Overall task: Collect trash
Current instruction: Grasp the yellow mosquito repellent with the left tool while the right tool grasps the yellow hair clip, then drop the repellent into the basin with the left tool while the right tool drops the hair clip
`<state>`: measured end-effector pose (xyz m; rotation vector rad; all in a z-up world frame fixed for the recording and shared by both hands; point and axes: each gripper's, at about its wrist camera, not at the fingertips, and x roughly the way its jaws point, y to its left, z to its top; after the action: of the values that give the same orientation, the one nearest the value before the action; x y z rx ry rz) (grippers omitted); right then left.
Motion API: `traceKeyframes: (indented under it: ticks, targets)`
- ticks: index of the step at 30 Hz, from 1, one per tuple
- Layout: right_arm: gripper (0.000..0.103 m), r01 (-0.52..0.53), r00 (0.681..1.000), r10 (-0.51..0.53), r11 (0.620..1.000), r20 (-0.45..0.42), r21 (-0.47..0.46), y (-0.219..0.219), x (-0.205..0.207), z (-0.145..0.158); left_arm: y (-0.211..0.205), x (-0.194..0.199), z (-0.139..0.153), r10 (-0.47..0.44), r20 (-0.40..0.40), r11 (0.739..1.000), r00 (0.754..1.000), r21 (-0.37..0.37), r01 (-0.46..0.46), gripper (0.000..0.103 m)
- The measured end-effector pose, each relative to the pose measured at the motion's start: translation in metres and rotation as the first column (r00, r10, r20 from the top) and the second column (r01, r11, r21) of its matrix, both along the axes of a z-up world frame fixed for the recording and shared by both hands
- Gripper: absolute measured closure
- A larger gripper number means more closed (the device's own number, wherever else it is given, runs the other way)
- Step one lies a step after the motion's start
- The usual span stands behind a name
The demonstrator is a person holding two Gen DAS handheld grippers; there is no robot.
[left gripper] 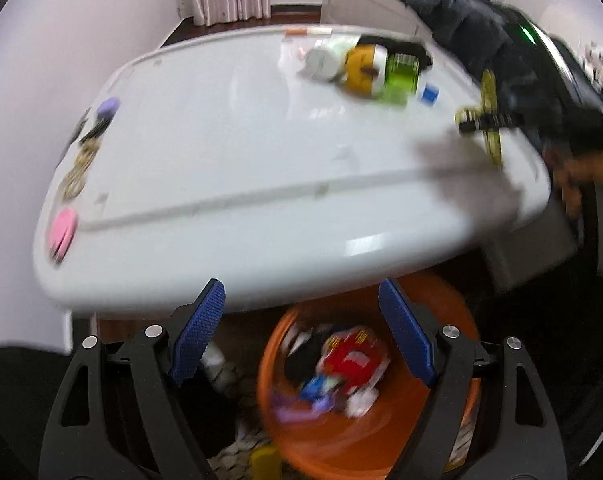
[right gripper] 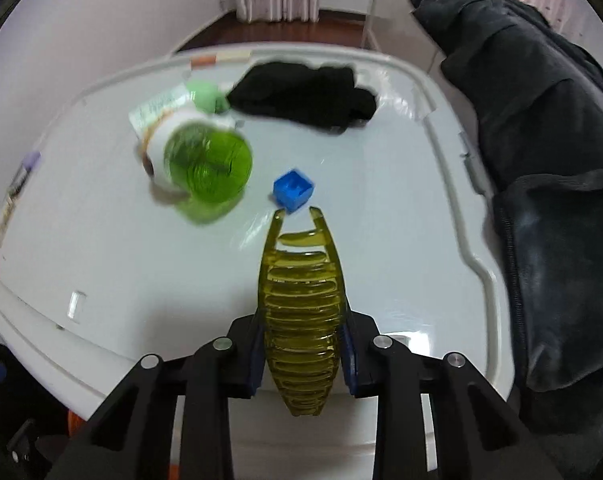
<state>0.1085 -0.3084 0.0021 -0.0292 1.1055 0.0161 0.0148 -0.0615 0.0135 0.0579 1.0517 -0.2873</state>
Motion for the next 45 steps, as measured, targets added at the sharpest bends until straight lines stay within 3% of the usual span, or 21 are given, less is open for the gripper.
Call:
traceKeyframes:
  ticks: [6,9,11,15,18,19,22,23,24,25,27,31,35,37,40,43,45]
  targets:
    - [0.073,0.137,0.981,-0.153,0.981,0.117,0.137,-0.059,-0.018,0.036,-0.047,0.076,0.015,0.007,-0.059,0.983,0.998,-0.185,-0.018,0.025]
    - [0.073,0.185,0.969,-0.212,0.965,0.131,0.187,-0.083,-0.033,0.043,-0.07,0.123,0.017,0.104,-0.146,0.941,0.984,-0.305,-0.145,0.025]
    - [0.073,0.197,0.964,-0.226,0.96,0.137,0.201,-0.096,-0.038,0.045,-0.078,0.146,0.014,0.168,-0.197,0.912,0.966,-0.342,-0.229,0.025]
    - [0.073,0.199,0.962,-0.234,0.954,0.143,0.225,-0.101,-0.038,0.043,-0.1,0.184,0.009,0.276,-0.283,0.866,0.919,-0.341,-0.365,0.025]
    - [0.073,0.193,0.963,-0.235,0.944,0.133,0.266,-0.106,-0.039,0.042,-0.107,0.203,-0.001,0.36,-0.355,0.826,0.863,-0.307,-0.472,0.025]
    - [0.073,0.19,0.963,-0.234,0.942,0.132,0.277,-0.106,-0.038,0.042,-0.107,0.21,-0.008,0.39,-0.39,0.8,0.834,-0.306,-0.517,0.025]
    - [0.073,0.163,0.967,-0.213,0.938,0.139,0.307,-0.102,-0.036,0.045,-0.111,0.228,-0.029,0.459,-0.43,0.776,0.777,-0.233,-0.587,0.023]
    - [0.073,0.153,0.968,-0.206,0.939,0.145,0.307,-0.099,-0.035,0.047,-0.113,0.232,-0.035,0.462,-0.424,0.778,0.779,-0.228,-0.586,0.022]
    - [0.073,0.14,0.969,-0.194,0.94,0.152,0.311,-0.096,-0.035,0.049,-0.117,0.233,-0.029,0.474,-0.358,0.801,0.805,-0.206,-0.563,0.025]
    - [0.073,0.129,0.97,-0.186,0.939,0.155,0.318,-0.092,-0.034,0.051,-0.123,0.235,-0.03,0.468,-0.32,0.83,0.824,-0.163,-0.534,0.038]
    - [0.073,0.118,0.972,-0.175,0.94,0.155,0.32,-0.087,-0.033,0.052,-0.128,0.228,-0.027,0.423,-0.252,0.872,0.87,-0.147,-0.467,0.038]
    - [0.073,0.102,0.974,-0.16,0.942,0.161,0.32,-0.077,-0.031,0.055,-0.119,0.206,-0.026,0.343,-0.183,0.919,0.921,-0.139,-0.37,0.039]
    - [0.073,0.092,0.974,-0.151,0.945,0.169,0.313,-0.066,-0.029,0.056,-0.097,0.16,-0.012,0.199,-0.082,0.972,0.977,-0.11,-0.208,0.039]
    - [0.073,0.077,0.976,-0.134,0.949,0.171,0.306,-0.056,-0.027,0.057,-0.08,0.128,0.003,0.12,-0.018,0.989,0.993,-0.087,-0.121,0.039]
    - [0.073,0.038,0.978,-0.094,0.959,0.187,0.283,-0.035,-0.026,0.057,-0.049,0.073,0.025,0.037,0.054,0.999,0.998,-0.037,-0.035,0.039]
    - [0.073,-0.027,0.973,-0.033,0.967,0.227,0.255,-0.002,-0.037,0.064,-0.02,0.02,0.043,-0.001,0.114,0.999,0.993,0.045,-0.004,0.039]
    - [0.073,-0.073,0.968,-0.002,0.955,0.252,0.287,0.018,-0.054,0.072,0.003,-0.013,0.051,0.002,0.13,0.998,0.992,0.058,-0.01,0.039]
